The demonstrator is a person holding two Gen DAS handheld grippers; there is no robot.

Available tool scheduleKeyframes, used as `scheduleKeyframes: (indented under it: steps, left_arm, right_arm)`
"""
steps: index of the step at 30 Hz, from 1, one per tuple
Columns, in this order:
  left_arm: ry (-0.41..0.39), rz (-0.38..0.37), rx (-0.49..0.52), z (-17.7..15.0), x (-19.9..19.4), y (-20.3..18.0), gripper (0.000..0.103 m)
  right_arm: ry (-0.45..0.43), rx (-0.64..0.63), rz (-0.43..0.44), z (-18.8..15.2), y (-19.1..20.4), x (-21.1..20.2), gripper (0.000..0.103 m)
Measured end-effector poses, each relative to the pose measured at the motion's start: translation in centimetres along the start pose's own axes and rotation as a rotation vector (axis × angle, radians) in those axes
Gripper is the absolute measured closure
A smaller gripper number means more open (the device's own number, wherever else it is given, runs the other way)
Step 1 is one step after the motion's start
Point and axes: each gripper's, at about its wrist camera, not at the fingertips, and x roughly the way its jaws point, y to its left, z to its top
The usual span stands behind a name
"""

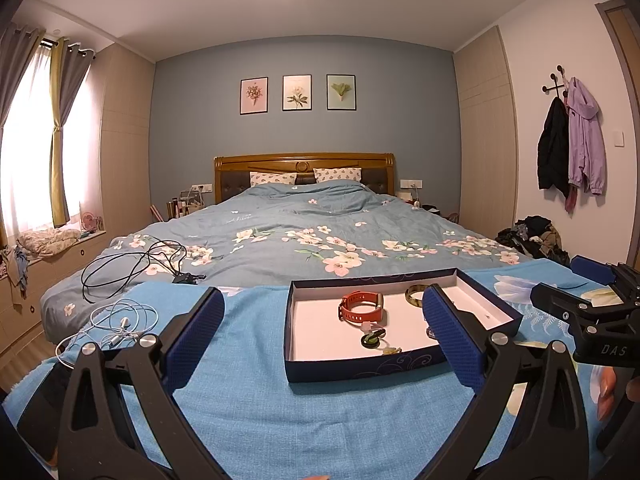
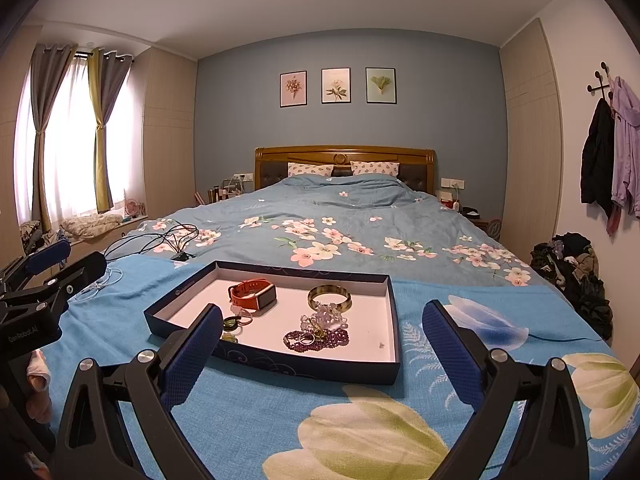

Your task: Organize jewelry

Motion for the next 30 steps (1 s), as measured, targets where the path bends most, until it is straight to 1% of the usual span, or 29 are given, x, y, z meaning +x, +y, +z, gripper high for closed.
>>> scheduleKeyframes:
  steps: [13, 30]
  left_arm:
    - [0.001, 0.002, 0.0, -0.01, 0.0, -0.09, 0.006]
    - [-0.001, 0.001, 0.0, -0.03, 0.1, -0.12, 0.006]
  right_arm:
    - [0.008, -0.001, 0.001, 0.03, 0.02, 0.07, 0.007]
    - [-0.009, 0.009, -0.001, 0.15, 0.01, -0.13, 0.007]
